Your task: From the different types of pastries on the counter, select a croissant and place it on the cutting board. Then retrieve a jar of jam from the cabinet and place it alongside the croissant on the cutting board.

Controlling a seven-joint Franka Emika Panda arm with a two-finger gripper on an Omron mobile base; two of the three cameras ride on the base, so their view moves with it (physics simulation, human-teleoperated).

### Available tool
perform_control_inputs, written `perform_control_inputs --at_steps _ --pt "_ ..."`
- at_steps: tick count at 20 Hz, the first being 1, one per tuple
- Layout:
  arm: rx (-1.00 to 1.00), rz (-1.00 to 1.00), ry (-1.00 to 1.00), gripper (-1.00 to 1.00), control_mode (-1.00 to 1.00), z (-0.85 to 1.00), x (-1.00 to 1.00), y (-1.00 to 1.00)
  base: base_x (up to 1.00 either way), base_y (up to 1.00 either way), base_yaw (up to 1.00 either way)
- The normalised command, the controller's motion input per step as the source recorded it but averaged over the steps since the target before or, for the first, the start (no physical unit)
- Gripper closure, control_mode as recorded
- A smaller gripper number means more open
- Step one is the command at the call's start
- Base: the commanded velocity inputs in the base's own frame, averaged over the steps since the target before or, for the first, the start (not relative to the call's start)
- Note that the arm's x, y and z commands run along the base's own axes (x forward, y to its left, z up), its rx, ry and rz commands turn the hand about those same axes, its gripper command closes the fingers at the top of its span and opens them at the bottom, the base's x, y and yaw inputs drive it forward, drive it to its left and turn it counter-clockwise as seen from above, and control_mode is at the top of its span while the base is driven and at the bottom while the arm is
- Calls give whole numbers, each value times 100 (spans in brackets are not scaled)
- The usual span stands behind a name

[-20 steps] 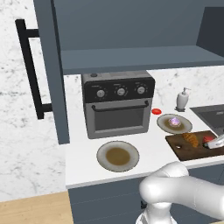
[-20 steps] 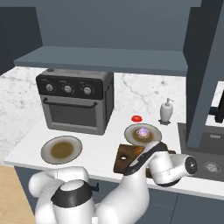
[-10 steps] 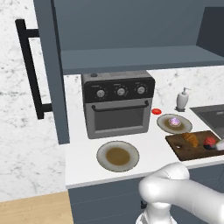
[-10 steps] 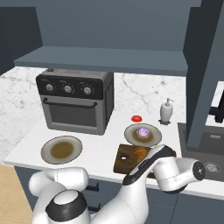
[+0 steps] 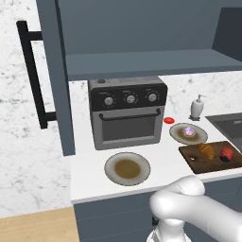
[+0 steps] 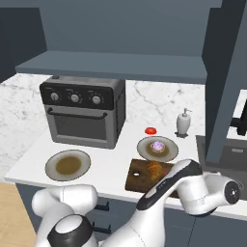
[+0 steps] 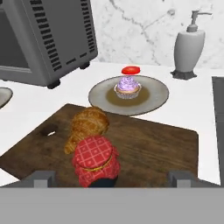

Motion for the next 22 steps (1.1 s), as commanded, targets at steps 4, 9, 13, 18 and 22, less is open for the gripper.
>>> perform_control_inputs --at_steps 4,9,13,18,22 --pt "-5 9 -23 -100 -100 5 -33 -87 0 0 0" --pt "-6 27 -38 -100 -100 2 -58 -100 0 0 0" --pt "-9 34 -42 -100 -100 16 -82 -100 0 0 0" --pt "-13 34 -44 -100 -100 6 -77 -100 0 0 0" --pt "-8 33 -32 -100 -100 0 -83 -96 0 0 0"
